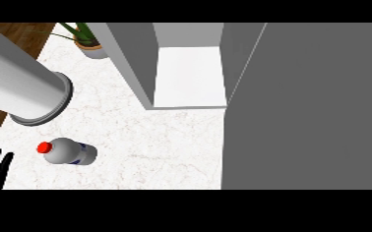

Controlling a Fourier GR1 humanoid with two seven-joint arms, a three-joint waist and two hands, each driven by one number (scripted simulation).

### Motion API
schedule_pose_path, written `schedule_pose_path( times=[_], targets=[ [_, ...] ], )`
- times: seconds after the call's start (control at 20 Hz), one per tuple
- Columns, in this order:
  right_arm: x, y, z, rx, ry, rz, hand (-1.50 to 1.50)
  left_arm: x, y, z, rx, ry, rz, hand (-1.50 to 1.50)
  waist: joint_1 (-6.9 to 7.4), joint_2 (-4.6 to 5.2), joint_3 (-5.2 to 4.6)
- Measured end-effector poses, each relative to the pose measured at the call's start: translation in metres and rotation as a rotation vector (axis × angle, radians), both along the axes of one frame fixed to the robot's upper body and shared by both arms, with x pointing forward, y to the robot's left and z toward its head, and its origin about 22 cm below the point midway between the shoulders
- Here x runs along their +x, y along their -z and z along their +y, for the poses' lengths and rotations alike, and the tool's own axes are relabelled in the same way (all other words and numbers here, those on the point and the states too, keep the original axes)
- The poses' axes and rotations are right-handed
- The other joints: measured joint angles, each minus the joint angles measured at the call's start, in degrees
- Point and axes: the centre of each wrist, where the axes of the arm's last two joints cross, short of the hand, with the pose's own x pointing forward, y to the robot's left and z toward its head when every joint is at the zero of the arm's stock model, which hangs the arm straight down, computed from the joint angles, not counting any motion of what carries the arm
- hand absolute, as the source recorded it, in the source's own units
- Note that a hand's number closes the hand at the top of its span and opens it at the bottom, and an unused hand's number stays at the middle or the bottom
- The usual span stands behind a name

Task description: Pick up the bottled water, place it into the cabinet and close the cabinet

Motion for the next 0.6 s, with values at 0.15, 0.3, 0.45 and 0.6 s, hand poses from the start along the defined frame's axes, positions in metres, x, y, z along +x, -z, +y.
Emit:
schedule_pose_path(
  times=[0.15, 0.3, 0.45, 0.6],
  targets=[
    [-0.002, 0.000, -0.001, -0.004, -0.003, -0.005, -1.50, 0.009, 0.020, 0.006, 0.004, -0.001, 0.023, -1.50, 0.13, 0.08, -0.01],
    [-0.006, 0.000, -0.003, -0.013, -0.004, -0.003, -1.50, 0.019, 0.038, 0.007, 0.006, 0.007, 0.048, -1.50, 0.11, 0.10, -0.01],
    [-0.011, 0.003, -0.002, 0.000, -0.006, -0.001, -1.50, 0.029, 0.057, 0.011, 0.006, 0.004, 0.064, -1.50, 0.02, 0.09, -0.02],
    [-0.016, 0.002, -0.003, -0.006, -0.005, 0.009, -1.50, 0.038, 0.074, 0.010, -0.005, -0.002, 0.072, -1.50, -0.07, 0.13, -0.04]
  ],
)
